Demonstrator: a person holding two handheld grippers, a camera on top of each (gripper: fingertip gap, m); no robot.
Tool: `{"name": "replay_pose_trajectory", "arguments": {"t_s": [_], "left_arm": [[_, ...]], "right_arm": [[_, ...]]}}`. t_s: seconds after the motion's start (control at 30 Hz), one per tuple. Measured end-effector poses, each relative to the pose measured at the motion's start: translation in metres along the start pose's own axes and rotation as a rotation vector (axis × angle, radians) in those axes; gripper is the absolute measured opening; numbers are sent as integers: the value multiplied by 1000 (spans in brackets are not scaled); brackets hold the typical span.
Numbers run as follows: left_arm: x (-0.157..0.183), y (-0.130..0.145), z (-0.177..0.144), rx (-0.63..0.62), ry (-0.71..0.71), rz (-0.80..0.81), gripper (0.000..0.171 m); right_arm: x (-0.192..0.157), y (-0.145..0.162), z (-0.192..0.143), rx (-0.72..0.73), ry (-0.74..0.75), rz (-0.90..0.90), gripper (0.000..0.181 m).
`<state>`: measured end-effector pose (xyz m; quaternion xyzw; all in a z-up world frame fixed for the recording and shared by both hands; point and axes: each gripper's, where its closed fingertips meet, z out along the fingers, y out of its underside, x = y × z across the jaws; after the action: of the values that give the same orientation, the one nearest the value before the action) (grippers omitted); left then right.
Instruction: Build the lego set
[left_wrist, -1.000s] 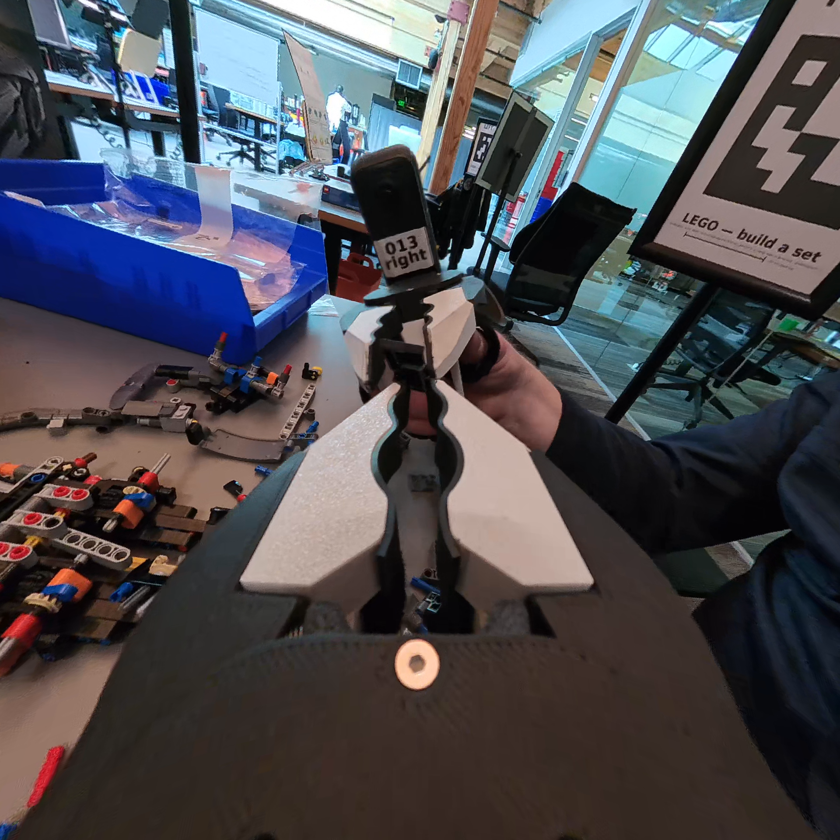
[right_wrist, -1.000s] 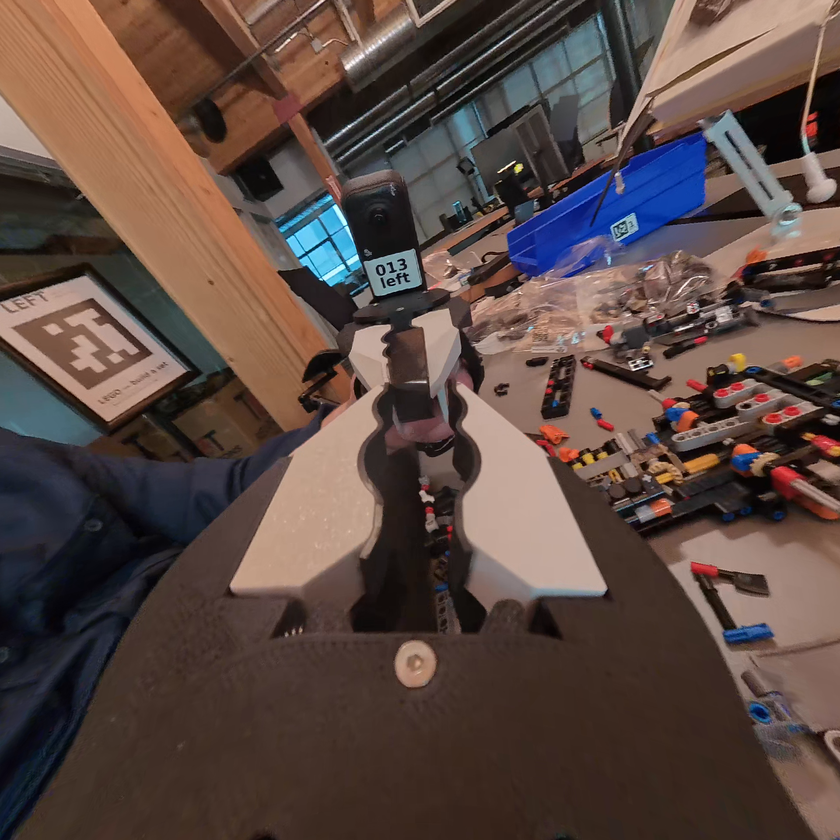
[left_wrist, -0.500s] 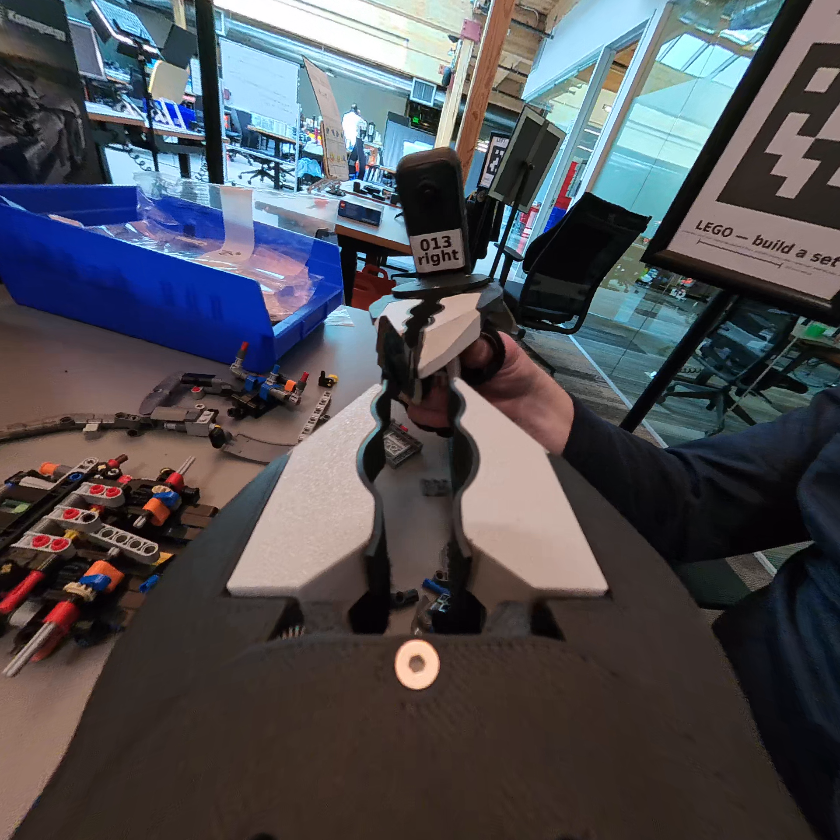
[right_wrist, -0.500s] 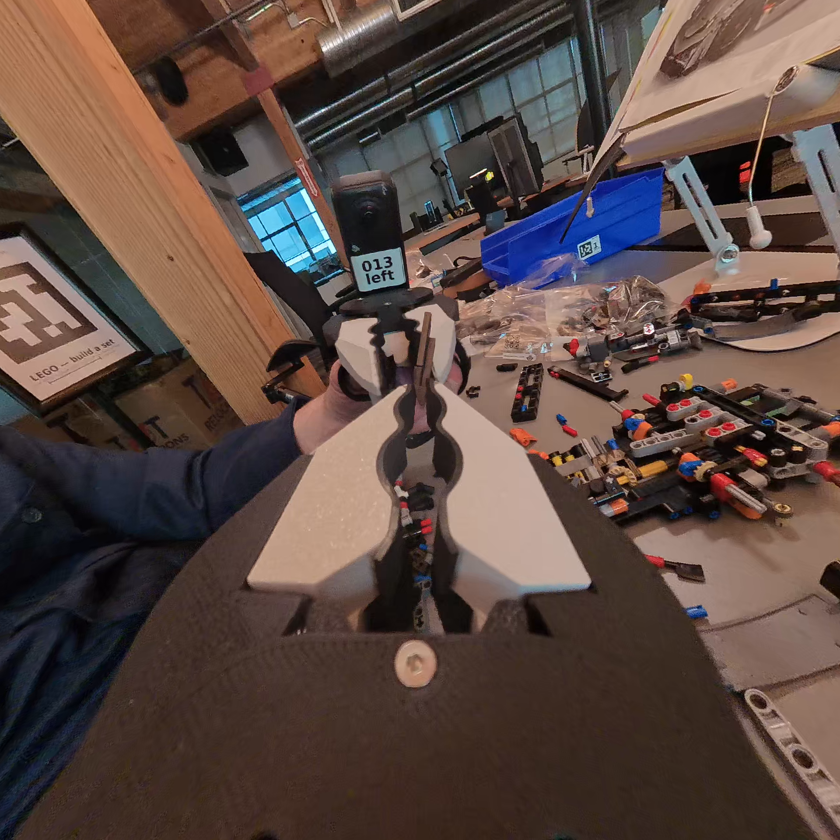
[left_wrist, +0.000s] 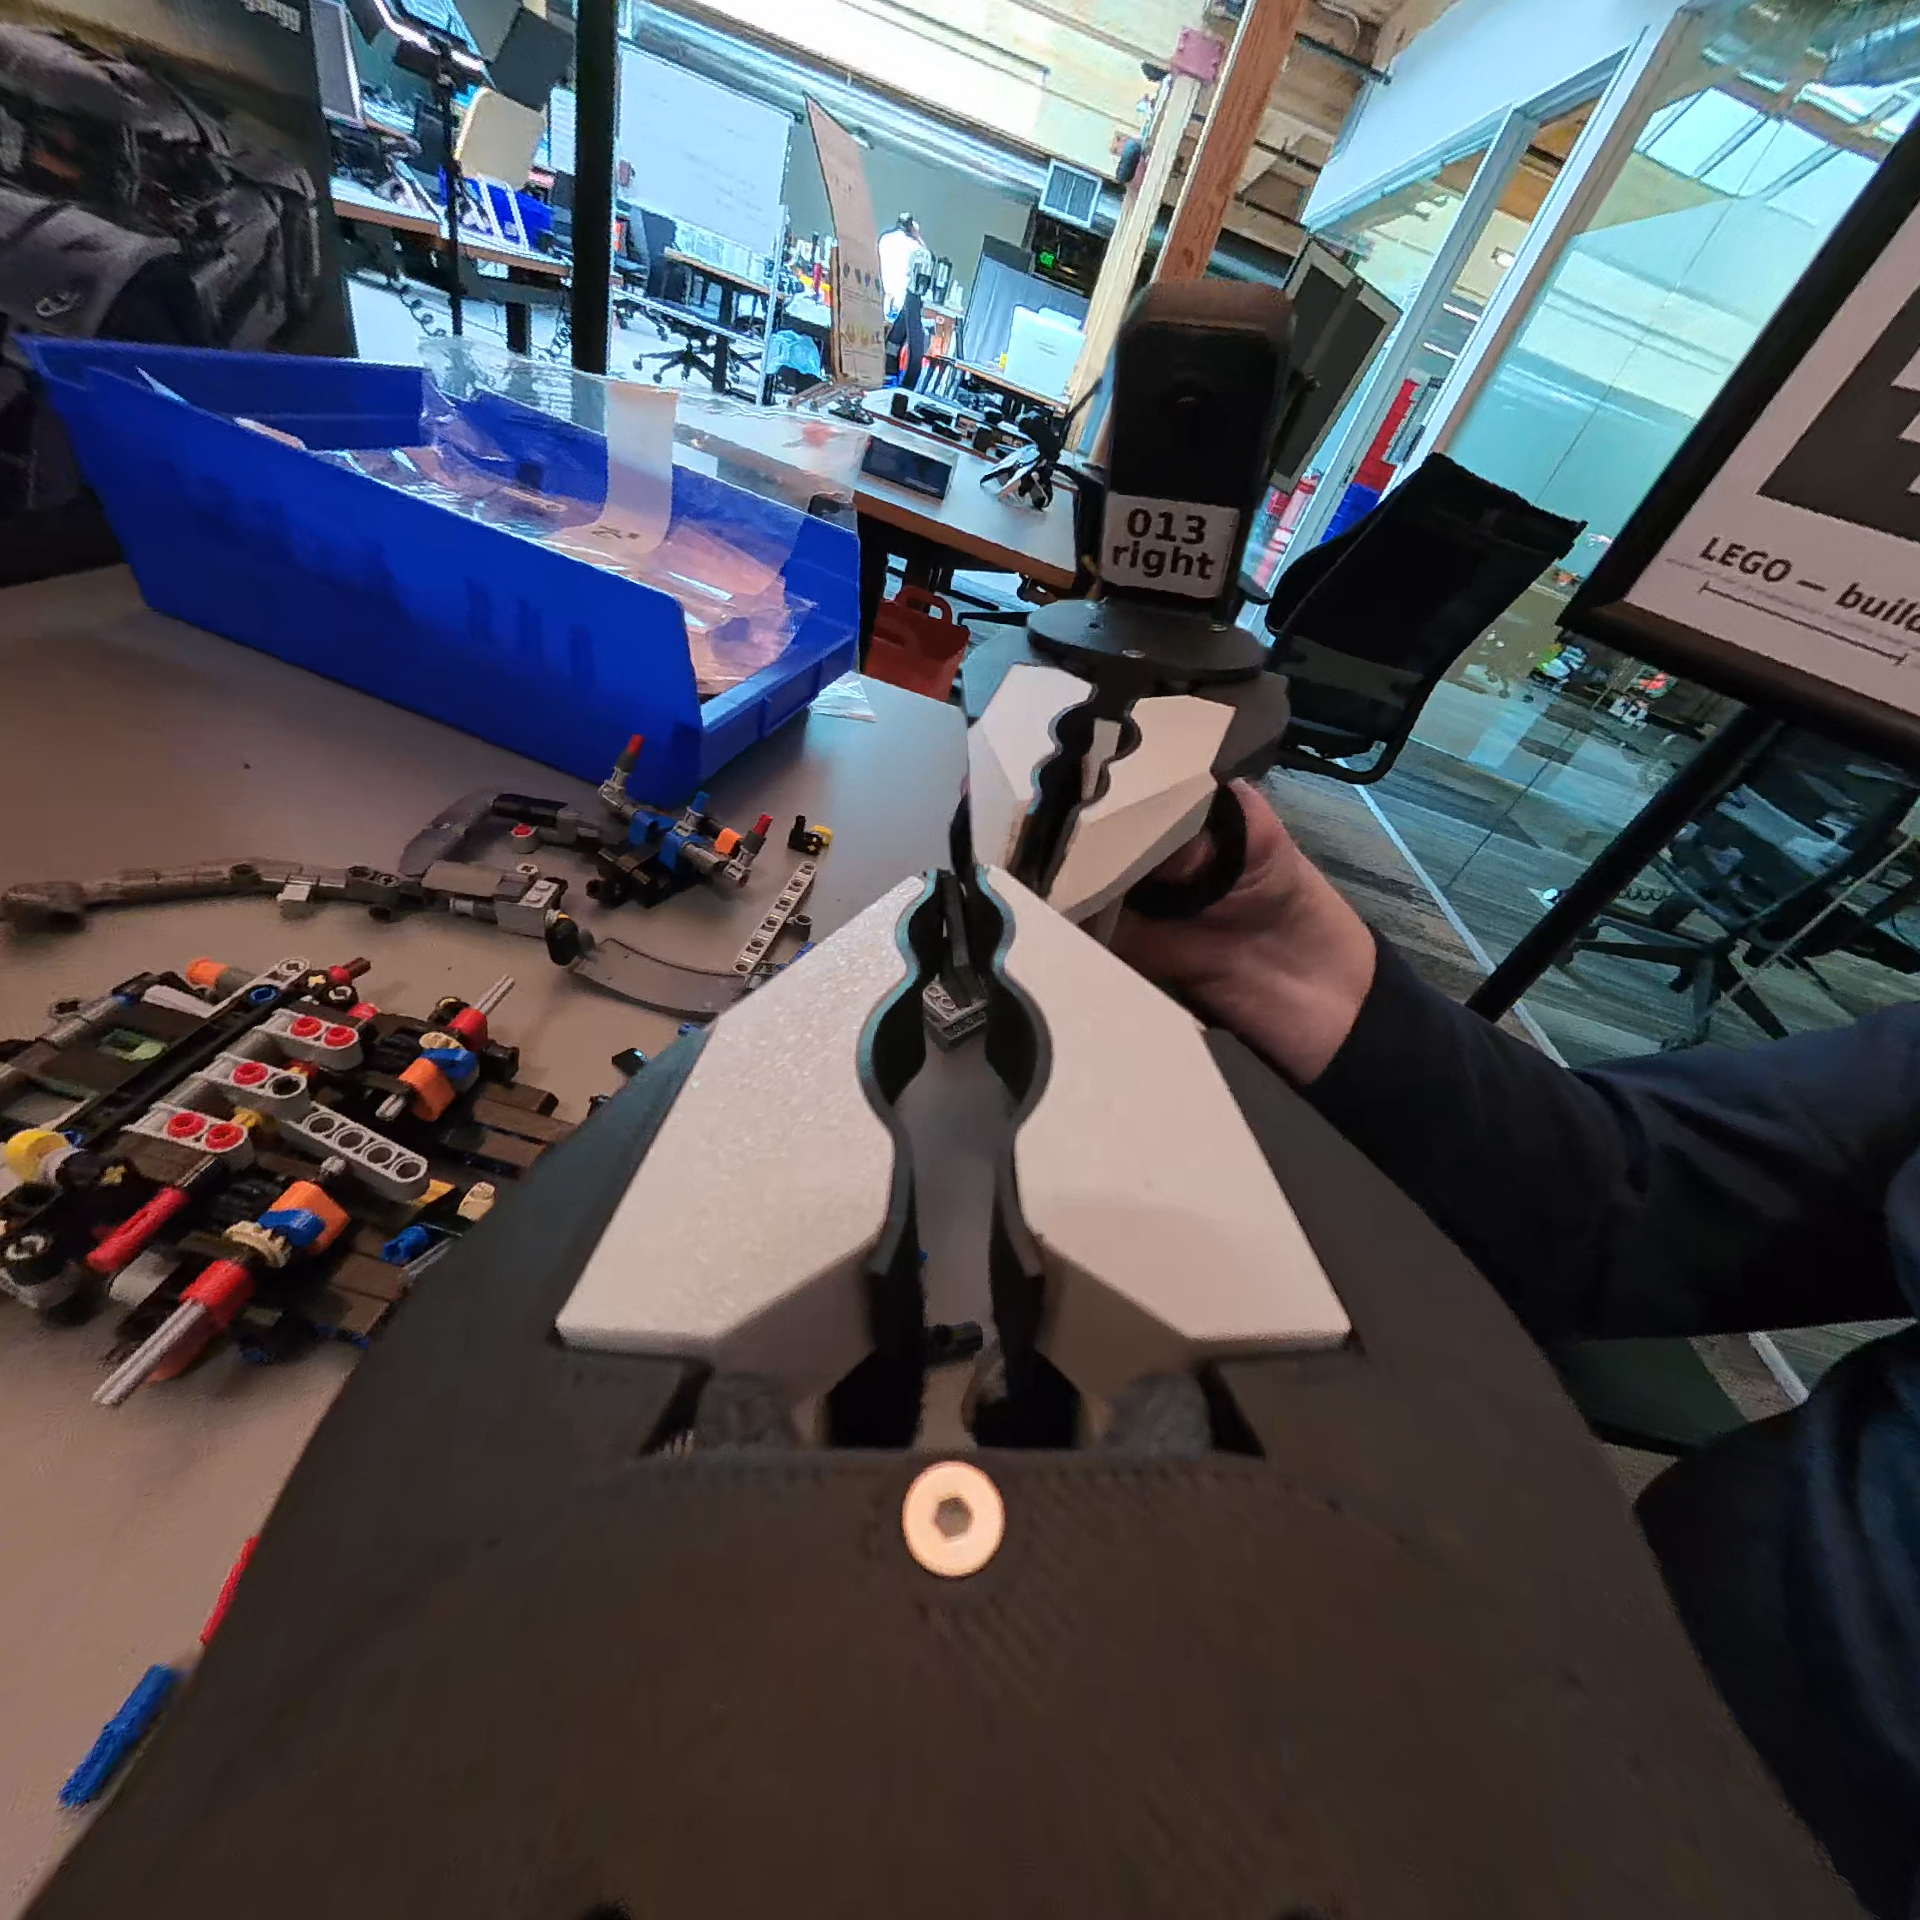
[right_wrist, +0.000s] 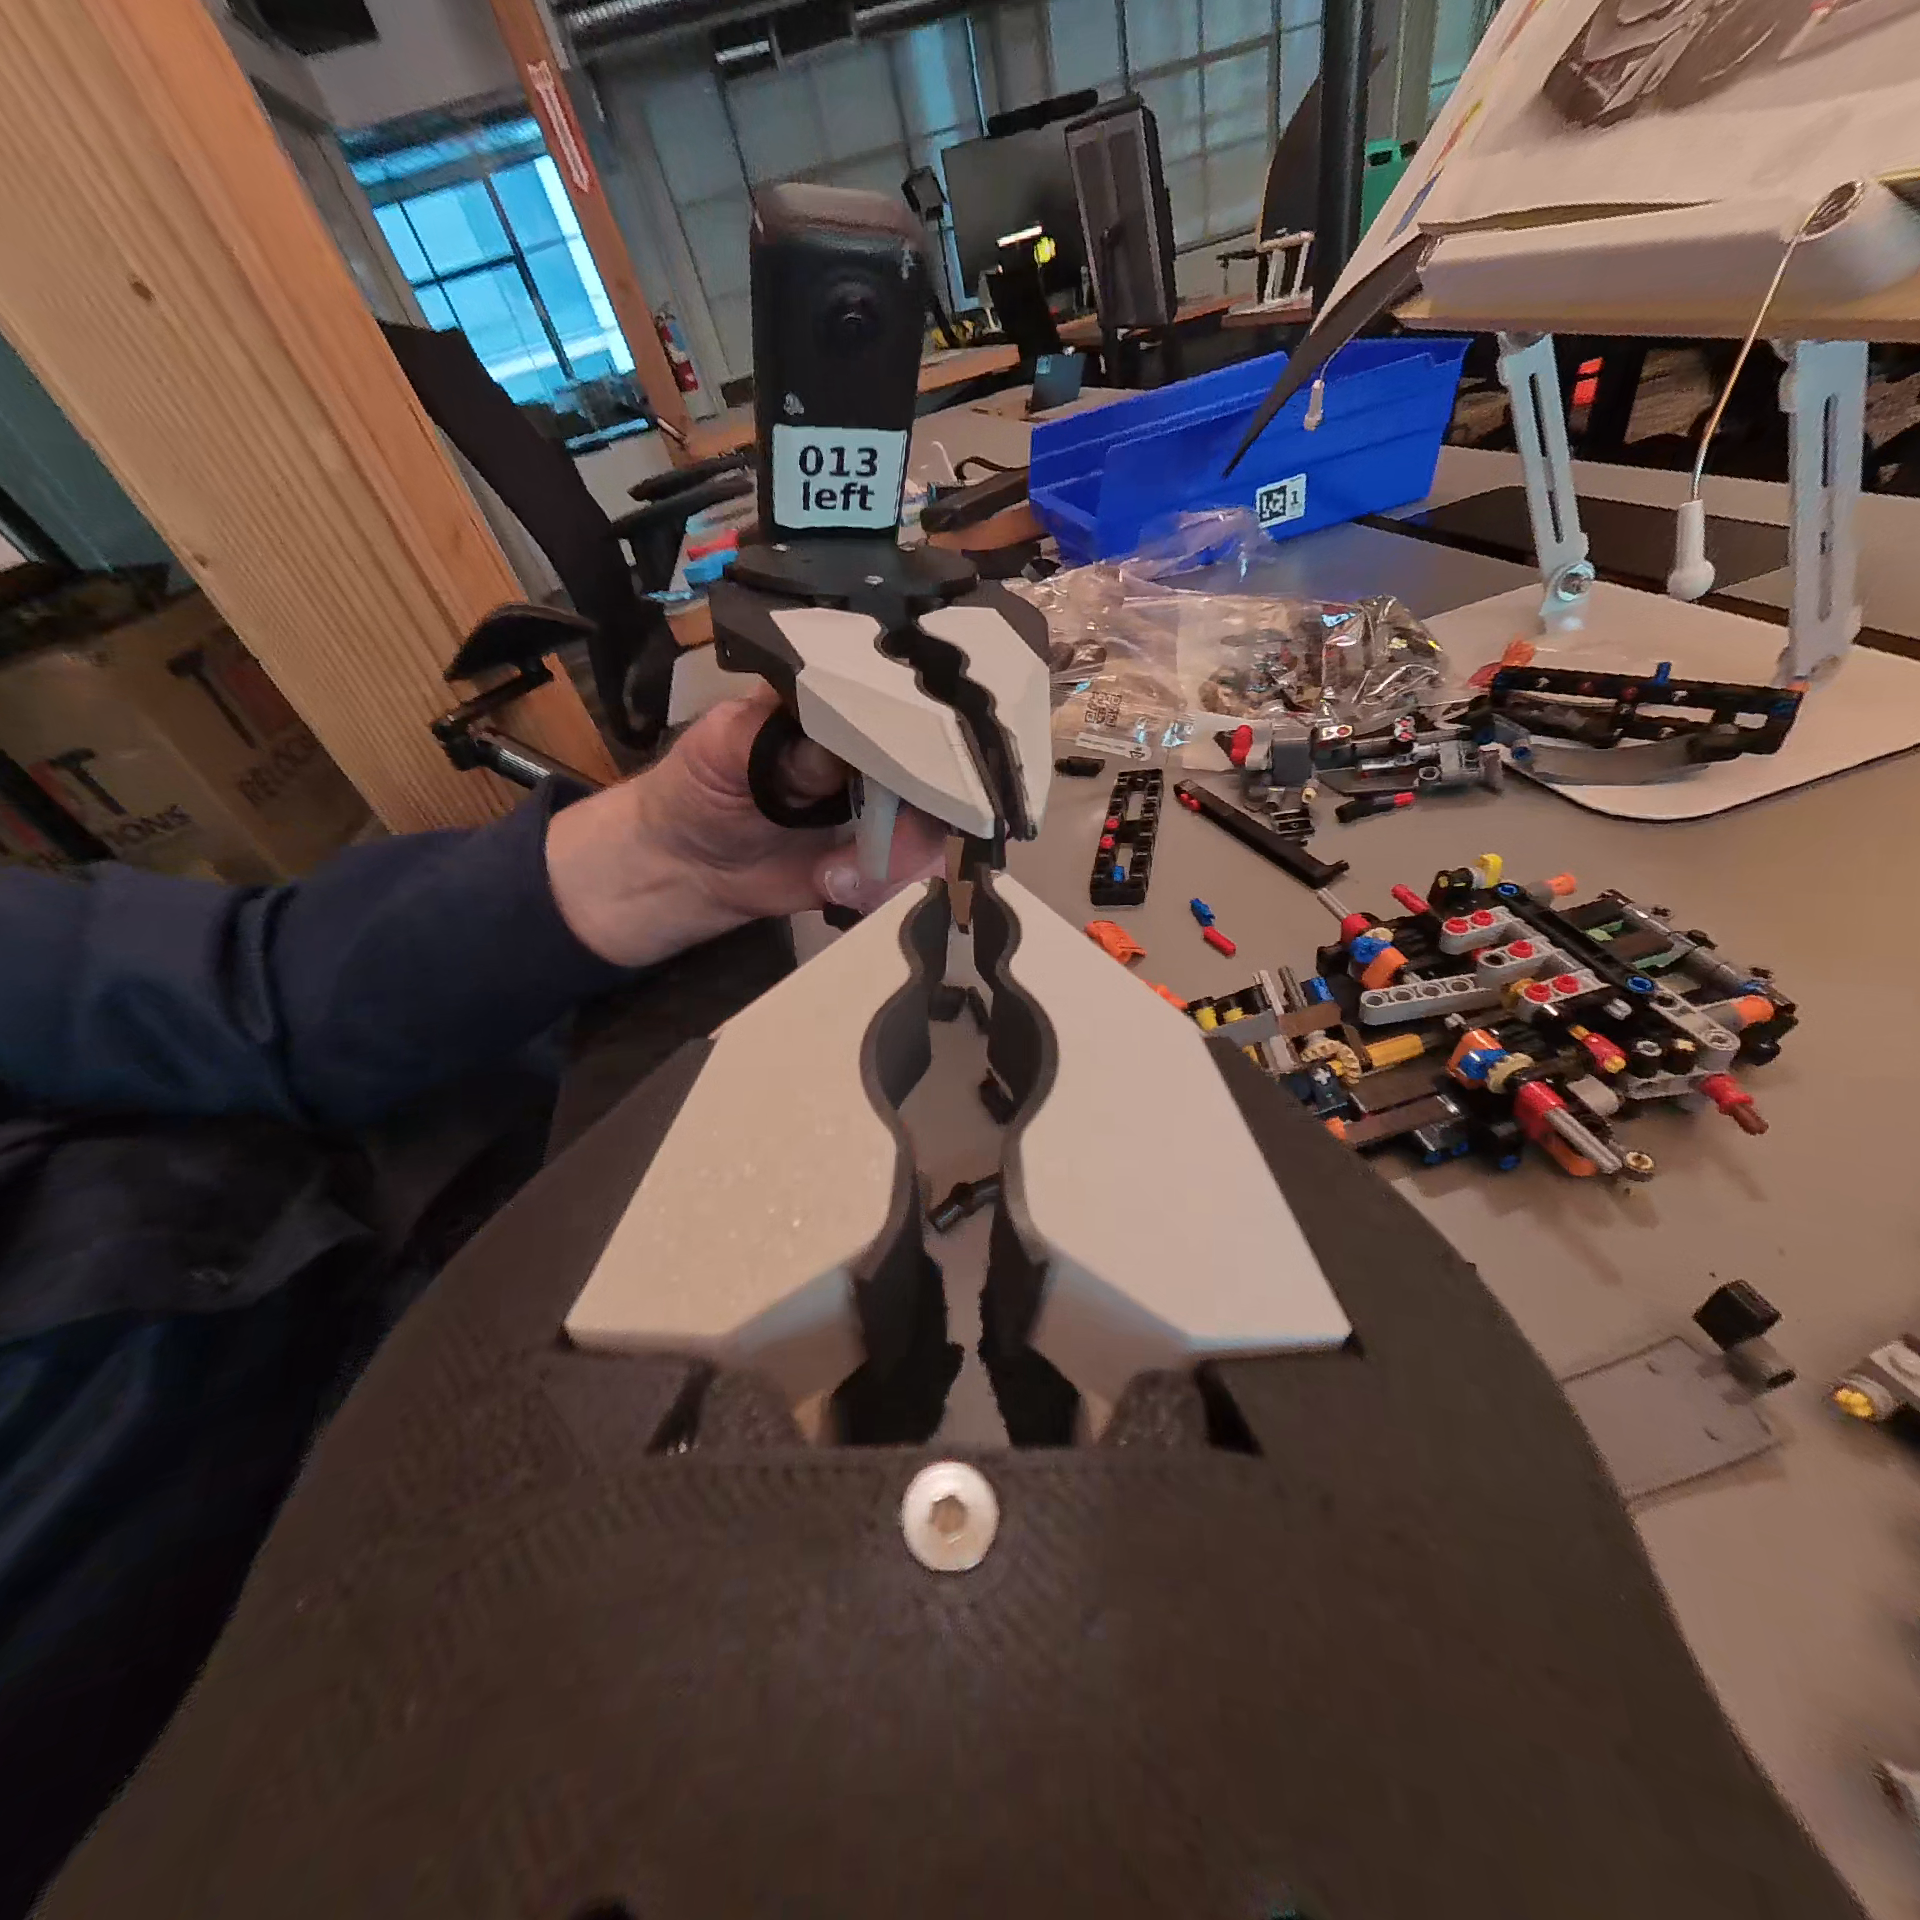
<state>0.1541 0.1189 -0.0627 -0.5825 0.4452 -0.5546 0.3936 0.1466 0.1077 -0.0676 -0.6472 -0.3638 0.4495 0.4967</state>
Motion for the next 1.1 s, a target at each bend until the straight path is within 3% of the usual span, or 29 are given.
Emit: {"name": "replay_pose_trajectory", "arguments": {"t_s": [0.2, 0.47, 0.53, 0.63, 0.8, 1.1], "left_arm": [[-10, -1, -4, 12, -36, -35, 1], [-26, -5, -13, 54, -95, -92, 1], [-24, -4, -10, 46, -83, -93, 1], [-20, -3, -6, 44, -62, -99, 1], [-9, -2, 3, 35, -14, -85, 1], [4, -2, 11, 34, 47, -68, 1]], "right_arm": [[6, 3, 0, -17, 45, -16, 2], [40, 51, 0, -300, 240, -38, 2], [53, 61, -3, -366, 321, -39, 14], [45, 42, 0, -277, 307, -106, 22], [17, 18, 9, -107, 114, -22, 22], [7, 11, 7, -58, 34, 14, 4]]}}
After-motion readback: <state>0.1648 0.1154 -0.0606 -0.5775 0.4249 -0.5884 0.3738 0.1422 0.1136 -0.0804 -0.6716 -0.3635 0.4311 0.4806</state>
